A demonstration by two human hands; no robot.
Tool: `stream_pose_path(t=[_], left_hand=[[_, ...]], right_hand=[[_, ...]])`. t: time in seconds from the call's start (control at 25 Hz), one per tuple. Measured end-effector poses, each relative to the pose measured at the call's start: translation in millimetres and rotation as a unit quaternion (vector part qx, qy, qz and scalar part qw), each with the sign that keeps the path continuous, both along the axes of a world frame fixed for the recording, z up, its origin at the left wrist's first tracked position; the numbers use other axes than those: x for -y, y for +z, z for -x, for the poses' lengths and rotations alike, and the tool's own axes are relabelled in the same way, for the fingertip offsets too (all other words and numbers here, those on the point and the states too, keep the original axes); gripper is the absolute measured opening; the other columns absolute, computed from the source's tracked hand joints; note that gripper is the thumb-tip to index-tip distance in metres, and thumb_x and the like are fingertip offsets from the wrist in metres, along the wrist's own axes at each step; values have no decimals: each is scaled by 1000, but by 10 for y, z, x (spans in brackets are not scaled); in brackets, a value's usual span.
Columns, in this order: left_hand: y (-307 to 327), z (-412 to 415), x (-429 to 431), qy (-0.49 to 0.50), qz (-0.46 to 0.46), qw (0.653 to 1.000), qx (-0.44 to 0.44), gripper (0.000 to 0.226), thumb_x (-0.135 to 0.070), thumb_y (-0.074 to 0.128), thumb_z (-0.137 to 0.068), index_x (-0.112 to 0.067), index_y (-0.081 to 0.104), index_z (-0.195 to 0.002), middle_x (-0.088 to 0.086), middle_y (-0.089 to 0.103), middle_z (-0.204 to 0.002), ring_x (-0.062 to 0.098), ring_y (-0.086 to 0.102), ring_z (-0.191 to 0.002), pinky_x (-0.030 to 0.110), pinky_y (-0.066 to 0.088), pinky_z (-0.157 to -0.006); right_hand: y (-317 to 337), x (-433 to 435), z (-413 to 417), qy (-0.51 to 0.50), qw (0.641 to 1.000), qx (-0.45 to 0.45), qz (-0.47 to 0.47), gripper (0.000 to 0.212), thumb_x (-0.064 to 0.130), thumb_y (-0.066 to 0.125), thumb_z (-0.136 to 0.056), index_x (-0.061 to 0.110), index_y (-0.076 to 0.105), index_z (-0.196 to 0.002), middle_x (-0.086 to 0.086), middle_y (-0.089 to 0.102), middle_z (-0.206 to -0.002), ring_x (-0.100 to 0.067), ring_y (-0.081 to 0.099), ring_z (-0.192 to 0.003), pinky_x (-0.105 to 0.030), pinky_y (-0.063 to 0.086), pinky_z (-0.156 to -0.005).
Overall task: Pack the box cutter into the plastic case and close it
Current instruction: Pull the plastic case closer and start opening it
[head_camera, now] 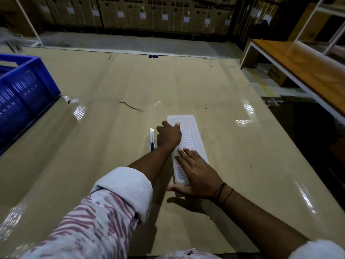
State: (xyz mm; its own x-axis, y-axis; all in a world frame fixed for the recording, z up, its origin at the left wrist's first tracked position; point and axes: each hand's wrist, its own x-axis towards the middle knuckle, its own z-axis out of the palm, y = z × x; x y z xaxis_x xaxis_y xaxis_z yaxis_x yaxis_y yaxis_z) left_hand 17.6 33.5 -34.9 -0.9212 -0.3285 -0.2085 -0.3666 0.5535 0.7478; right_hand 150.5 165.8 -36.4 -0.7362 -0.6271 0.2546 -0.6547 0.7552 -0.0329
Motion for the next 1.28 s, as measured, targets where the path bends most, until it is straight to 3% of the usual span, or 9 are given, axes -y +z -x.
stream_pose_path(t=[0.36, 0.48, 0.56, 0.68, 0.76, 0.96, 1.28], left_hand=[[-57, -37, 33, -25, -1, 1000, -14, 62, -50, 46, -102, -8, 39, -146, 20, 41, -147, 41, 53, -128, 46, 46, -102], [-50, -45, 28, -27, 13, 999, -25, 60, -50, 47, -102, -7, 42, -143, 19, 43, -145, 40, 56, -124, 46, 47, -98], [-34, -51, 24, -30, 37, 998, -31, 58, -50, 47, -102, -6, 43, -141, 19, 44, -142, 40, 57, -123, 45, 48, -95], [-4, -54, 26, -36, 66, 997, -32, 57, -50, 46, -102, -5, 45, -138, 18, 46, -140, 40, 58, -121, 46, 49, -93], [5, -63, 24, -38, 75, 996, -31, 57, -50, 45, -103, -4, 46, -137, 18, 46, -139, 40, 59, -120, 46, 49, -92], [6, -75, 3, -32, 95, 994, -32, 57, -50, 44, -103, -4, 46, -136, 18, 47, -138, 40, 59, -120, 46, 49, -90], [21, -104, -12, -29, 101, 994, -33, 58, -51, 43, -103, -4, 46, -137, 18, 47, -139, 39, 59, -120, 46, 49, -90]], right_hand=[[-134, 57, 66, 32, 981, -176, 72, 62, 53, 49, -97, -4, 74, -106, -23, 72, -112, -33, 72, -104, -45, 57, -92], [-138, 49, 39, 39, 986, -152, 64, 66, 58, 54, -93, -3, 74, -109, -22, 71, -115, -32, 70, -109, -44, 55, -95], [-73, -42, 49, 54, 993, -83, 65, 71, 64, 57, -88, 0, 70, -118, -19, 67, -127, -29, 64, -119, -43, 52, -101], [37, -396, 153, 135, 989, -4, 52, 65, 53, 62, -91, 3, 60, -133, -14, 54, -144, -25, 51, -135, -39, 44, -110], [64, -648, 193, 173, 984, -19, 36, 58, 44, 64, -94, 1, 60, -132, -13, 53, -145, -24, 51, -136, -37, 45, -110], [82, -889, 200, 187, 979, -84, -14, 50, 41, 63, -96, -1, 67, -123, -18, 60, -137, -28, 59, -126, -40, 57, -93], [117, -859, 150, 195, 976, -87, -50, 46, 34, 54, -101, -3, 63, -127, -21, 60, -136, -32, 57, -128, -39, 48, -104]])
